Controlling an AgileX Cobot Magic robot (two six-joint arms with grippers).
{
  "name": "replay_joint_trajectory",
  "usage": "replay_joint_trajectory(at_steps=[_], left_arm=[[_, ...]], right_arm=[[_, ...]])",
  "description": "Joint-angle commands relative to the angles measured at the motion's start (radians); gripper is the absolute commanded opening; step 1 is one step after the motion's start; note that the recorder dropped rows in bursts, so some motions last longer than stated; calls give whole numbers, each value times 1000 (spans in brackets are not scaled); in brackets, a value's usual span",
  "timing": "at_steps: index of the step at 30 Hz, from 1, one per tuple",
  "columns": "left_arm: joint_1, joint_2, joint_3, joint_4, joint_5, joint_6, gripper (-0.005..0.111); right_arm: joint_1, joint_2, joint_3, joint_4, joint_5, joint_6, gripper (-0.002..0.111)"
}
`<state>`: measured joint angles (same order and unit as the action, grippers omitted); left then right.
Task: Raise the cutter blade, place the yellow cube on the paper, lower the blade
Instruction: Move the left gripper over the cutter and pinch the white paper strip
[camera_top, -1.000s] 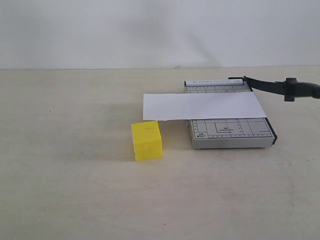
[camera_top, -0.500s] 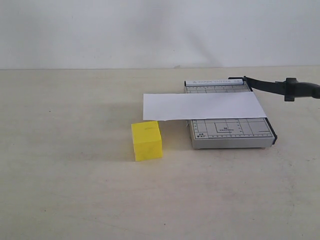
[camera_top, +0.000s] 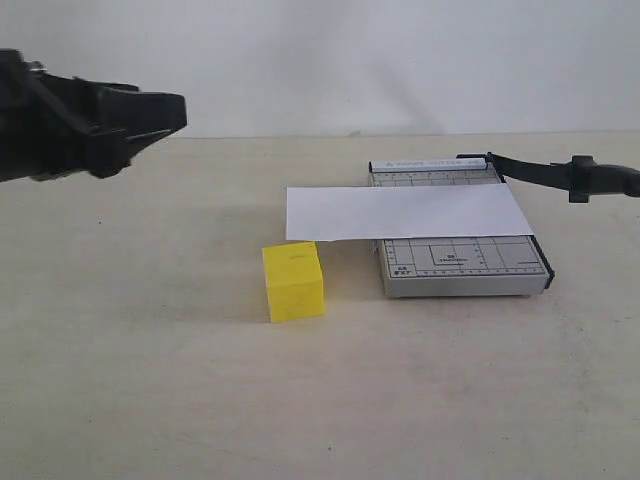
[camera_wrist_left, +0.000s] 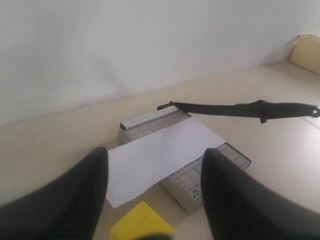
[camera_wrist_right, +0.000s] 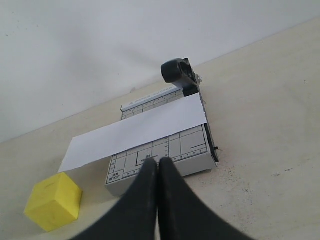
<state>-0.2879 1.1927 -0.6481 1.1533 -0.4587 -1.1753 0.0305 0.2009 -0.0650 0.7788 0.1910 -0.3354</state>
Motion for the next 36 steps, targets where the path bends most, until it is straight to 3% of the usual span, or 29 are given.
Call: replay_joint_trajectory(at_steps=[1, 4, 13, 20, 26, 36], left_arm=[[-4, 201, -112, 23, -32, -11, 32], [-6, 322, -169, 60, -118, -11, 5], [-190, 569, -325, 67, -46, 64, 5], [-303, 720, -498, 67, 152, 131, 5], [-341, 797, -622, 67, 236, 151, 5], [-391, 921, -751, 86, 254, 161, 5]], right_arm=[[1, -5, 4, 1, -11, -3, 0], [1, -5, 4, 1, -11, -3, 0], [1, -5, 4, 1, 16, -3, 0], [1, -5, 4, 1, 16, -3, 0], [1, -5, 4, 1, 16, -3, 0], [1, -5, 4, 1, 16, -3, 0]])
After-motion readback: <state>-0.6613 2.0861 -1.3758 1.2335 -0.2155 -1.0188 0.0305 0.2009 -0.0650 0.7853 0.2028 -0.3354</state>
